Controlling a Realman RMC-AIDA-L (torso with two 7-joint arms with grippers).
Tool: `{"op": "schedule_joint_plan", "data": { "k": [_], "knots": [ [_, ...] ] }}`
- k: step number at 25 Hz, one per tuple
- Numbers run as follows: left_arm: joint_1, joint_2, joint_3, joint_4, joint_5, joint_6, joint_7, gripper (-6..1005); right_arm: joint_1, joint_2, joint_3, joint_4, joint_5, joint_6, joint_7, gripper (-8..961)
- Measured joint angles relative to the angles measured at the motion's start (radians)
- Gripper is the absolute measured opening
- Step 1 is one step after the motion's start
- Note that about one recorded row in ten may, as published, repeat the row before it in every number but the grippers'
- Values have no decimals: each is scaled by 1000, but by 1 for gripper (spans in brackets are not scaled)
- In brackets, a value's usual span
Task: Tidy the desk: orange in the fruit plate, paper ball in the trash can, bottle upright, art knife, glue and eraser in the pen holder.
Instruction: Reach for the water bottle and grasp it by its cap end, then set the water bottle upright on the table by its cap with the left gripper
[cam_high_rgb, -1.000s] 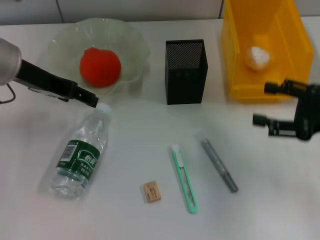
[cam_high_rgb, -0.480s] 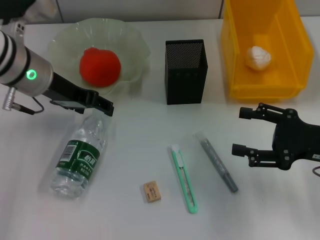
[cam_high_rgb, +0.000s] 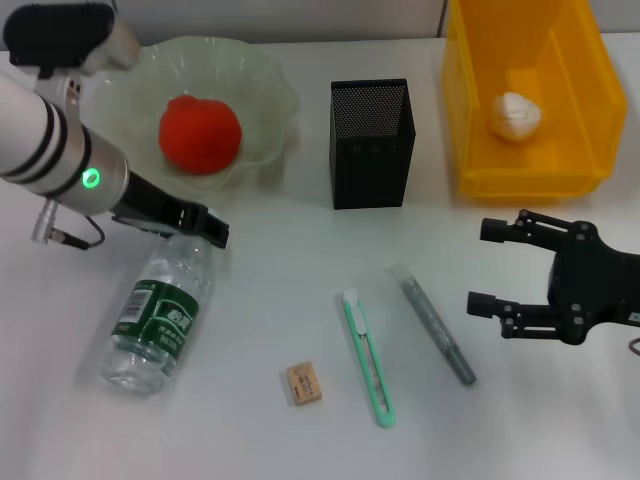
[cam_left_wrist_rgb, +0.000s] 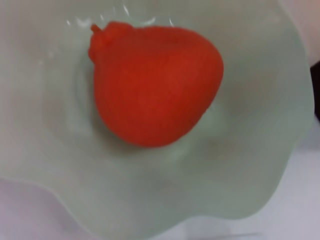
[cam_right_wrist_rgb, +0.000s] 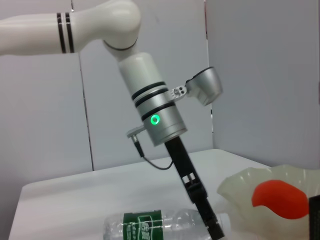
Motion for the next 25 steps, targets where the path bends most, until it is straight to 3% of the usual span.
{"op": "schedule_joint_plan", "data": {
  "k": [2,6,11,12,13,14,18,20,23,25],
  "knots": [
    [18,0,44,13,0,-16,-1,784,-5,-3,4,2,3,-2,0,846],
    [58,0,96,89,-7,-25,-2,618,-5,-3,6,3,4,-3,1,847],
    [171,4,133,265,-73,-18,34,514,-7,-2,20,4,6,-7,8,847],
    [233,8,121,330,-144,-11,94,499,-8,-1,38,7,6,-18,13,846],
    [233,8,121,330,-144,-11,94,483,-8,-1,38,7,6,-18,13,846],
    [283,10,88,375,-209,0,159,467,-9,-1,56,11,6,-37,23,846],
    [353,12,-12,421,-355,41,304,436,-9,-3,75,13,7,-62,49,847],
    [400,11,-107,426,-512,80,437,436,-6,1,91,13,11,-77,70,847],
    [448,11,-213,377,-682,120,578,436,-4,13,120,13,18,-93,89,847],
    [473,11,-301,267,-826,159,725,436,-3,17,130,13,19,-97,92,847]
  ]
}}
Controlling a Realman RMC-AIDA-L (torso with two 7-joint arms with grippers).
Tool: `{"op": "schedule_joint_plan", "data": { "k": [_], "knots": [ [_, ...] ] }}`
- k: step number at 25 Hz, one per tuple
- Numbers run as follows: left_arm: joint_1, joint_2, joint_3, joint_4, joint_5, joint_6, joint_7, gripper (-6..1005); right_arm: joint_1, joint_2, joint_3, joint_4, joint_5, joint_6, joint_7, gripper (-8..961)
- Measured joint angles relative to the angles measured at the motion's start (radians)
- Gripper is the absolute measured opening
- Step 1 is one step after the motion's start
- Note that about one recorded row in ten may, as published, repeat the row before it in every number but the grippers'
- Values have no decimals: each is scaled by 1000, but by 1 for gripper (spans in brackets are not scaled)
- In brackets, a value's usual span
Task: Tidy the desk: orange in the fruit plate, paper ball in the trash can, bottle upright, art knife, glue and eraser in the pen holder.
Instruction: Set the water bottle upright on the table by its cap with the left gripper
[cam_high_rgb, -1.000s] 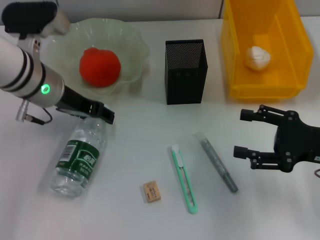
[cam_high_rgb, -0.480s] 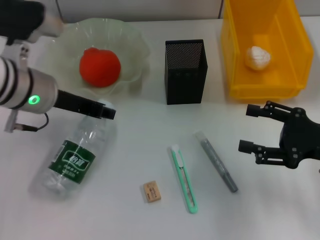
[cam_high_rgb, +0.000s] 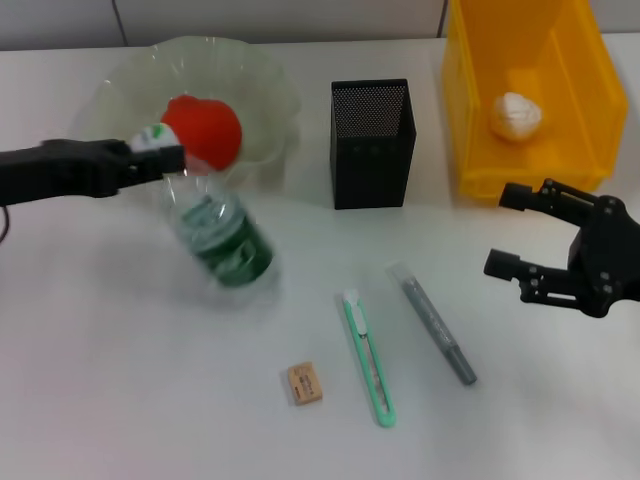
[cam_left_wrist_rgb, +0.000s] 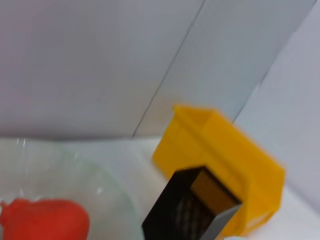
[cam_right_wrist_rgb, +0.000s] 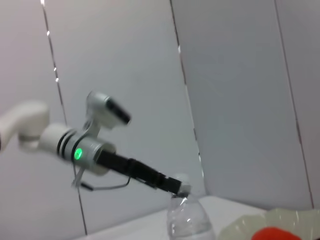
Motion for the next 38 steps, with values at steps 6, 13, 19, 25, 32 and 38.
{"op": "schedule_joint_plan", "data": {
  "k": [6,13,19,25,32,38],
  "knots": [
    [-17,0,-114,-267,-237,113,314,435,3,21,47,16,0,-7,15,847],
    [-67,1,-181,-617,-384,252,720,435,8,28,72,55,2,-8,15,846],
    [-77,2,-228,-801,-391,310,1017,435,6,39,83,69,3,-6,15,846],
    [-92,-4,-309,-1001,-392,269,1396,436,10,40,84,104,3,-1,6,846],
    [-107,-7,-423,-1131,-393,214,1598,435,26,44,84,174,34,5,-36,847],
    [-123,-8,-483,-1200,-393,197,1712,435,45,45,80,219,38,29,-61,847]
  ]
}}
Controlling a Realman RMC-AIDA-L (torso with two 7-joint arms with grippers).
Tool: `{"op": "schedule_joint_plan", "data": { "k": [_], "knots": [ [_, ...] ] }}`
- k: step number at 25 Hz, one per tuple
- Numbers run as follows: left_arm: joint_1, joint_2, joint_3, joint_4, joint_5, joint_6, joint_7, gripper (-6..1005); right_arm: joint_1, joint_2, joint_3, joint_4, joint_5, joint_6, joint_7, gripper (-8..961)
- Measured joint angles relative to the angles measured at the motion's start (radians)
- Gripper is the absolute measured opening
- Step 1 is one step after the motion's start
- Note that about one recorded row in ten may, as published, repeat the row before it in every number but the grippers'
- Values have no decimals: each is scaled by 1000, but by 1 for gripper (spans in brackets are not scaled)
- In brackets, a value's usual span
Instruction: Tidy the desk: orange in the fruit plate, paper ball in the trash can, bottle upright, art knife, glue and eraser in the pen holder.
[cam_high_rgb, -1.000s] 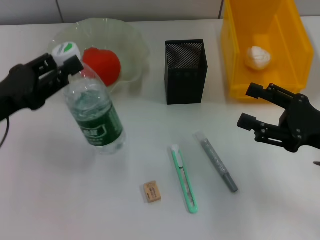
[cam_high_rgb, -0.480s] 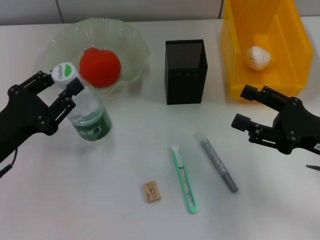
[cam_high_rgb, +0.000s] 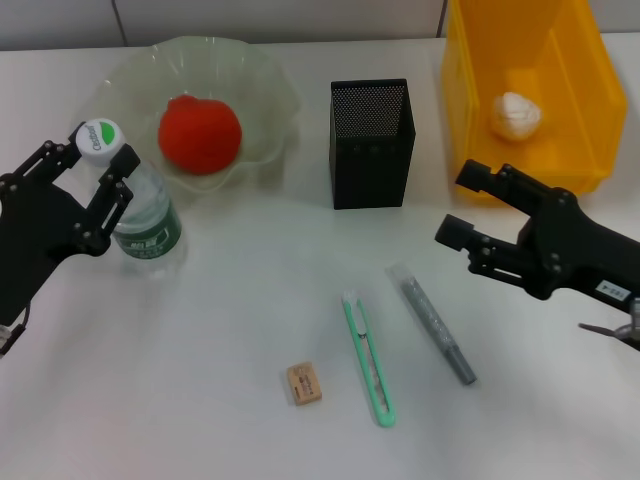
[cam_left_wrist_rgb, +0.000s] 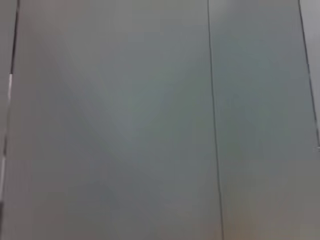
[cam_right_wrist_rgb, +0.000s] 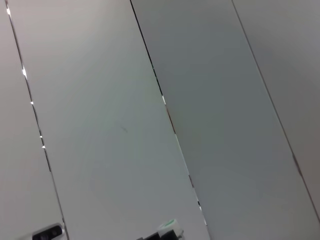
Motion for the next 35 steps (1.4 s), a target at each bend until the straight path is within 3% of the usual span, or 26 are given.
{"op": "schedule_joint_plan", "data": {
  "k": [13,14,18,22,24,26,29,31,35],
  "knots": [
    [-36,-2,-74,-72,-1,-52,56,532,6,1,-1,22,0,20,-15,847],
    [-27,-2,-117,-74,0,-27,42,543,6,1,-1,23,0,20,-15,847],
    [-7,5,-154,-66,1,54,-38,586,6,1,1,22,0,20,-15,846],
    [36,13,-125,37,22,196,-178,758,13,-4,5,-11,10,8,15,846],
    [71,26,-53,194,75,263,-330,801,16,-5,2,-102,14,-10,111,846],
    [84,55,16,288,139,283,-454,800,17,-4,-13,-243,10,-43,265,846],
    [81,116,115,338,253,308,-551,800,16,-5,-92,-542,-27,-74,569,846],
    [69,135,158,349,321,313,-558,799,24,-11,-183,-742,-88,-77,791,846],
    [35,129,185,388,460,309,-583,798,76,-14,-429,-1151,-343,-83,1209,846]
  ]
}}
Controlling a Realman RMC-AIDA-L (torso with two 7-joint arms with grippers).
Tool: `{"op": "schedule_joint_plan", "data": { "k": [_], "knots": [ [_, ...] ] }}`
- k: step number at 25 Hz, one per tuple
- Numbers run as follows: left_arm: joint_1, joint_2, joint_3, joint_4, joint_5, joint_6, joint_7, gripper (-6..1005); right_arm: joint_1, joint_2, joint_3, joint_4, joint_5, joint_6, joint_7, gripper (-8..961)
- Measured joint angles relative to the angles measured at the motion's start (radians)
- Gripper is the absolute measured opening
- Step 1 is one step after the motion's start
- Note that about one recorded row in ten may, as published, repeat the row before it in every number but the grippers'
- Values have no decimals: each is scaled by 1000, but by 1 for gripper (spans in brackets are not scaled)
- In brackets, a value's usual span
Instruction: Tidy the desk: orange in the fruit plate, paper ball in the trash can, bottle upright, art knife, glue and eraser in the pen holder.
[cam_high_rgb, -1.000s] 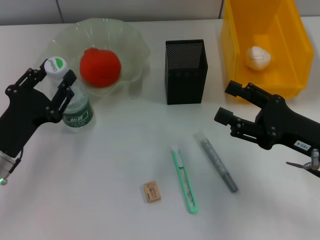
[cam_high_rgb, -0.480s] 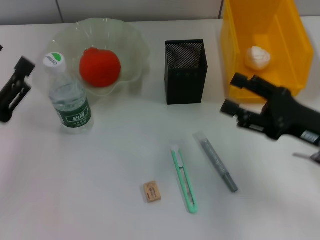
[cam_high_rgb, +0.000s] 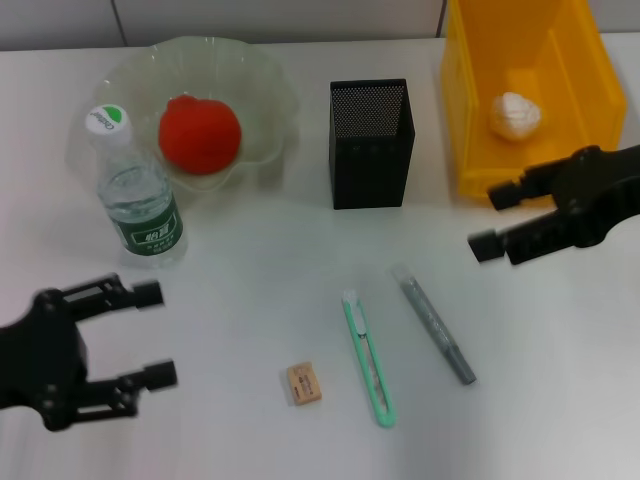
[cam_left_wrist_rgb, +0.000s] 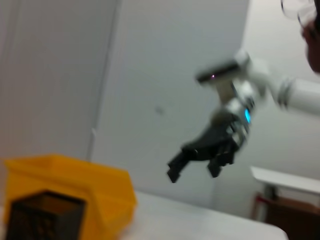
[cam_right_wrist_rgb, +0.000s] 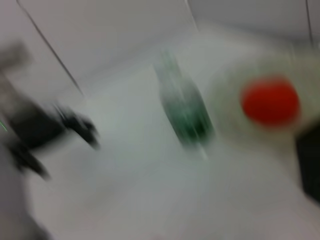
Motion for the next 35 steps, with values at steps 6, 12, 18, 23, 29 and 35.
{"op": "schedule_joint_plan", "data": {
  "k": [6,12,18,23,29,35],
  "knots": [
    [-40,-16,-7,15,69,-18,-41,797,166,10,-403,-218,-319,-18,420,847],
    [-41,-17,-15,18,68,-46,-48,797,293,18,-634,-79,-355,102,617,846],
    [-34,-18,-60,11,70,-61,-57,797,304,21,-822,61,-352,312,692,832],
    [-29,-22,-60,9,70,-78,-57,797,305,24,-926,151,-345,456,703,813],
    [-22,-27,-60,8,70,-83,-57,797,313,24,-983,217,-309,539,705,796],
    [-21,-30,-60,8,71,-92,-55,797,321,24,-1016,258,-305,582,705,779]
  ]
}}
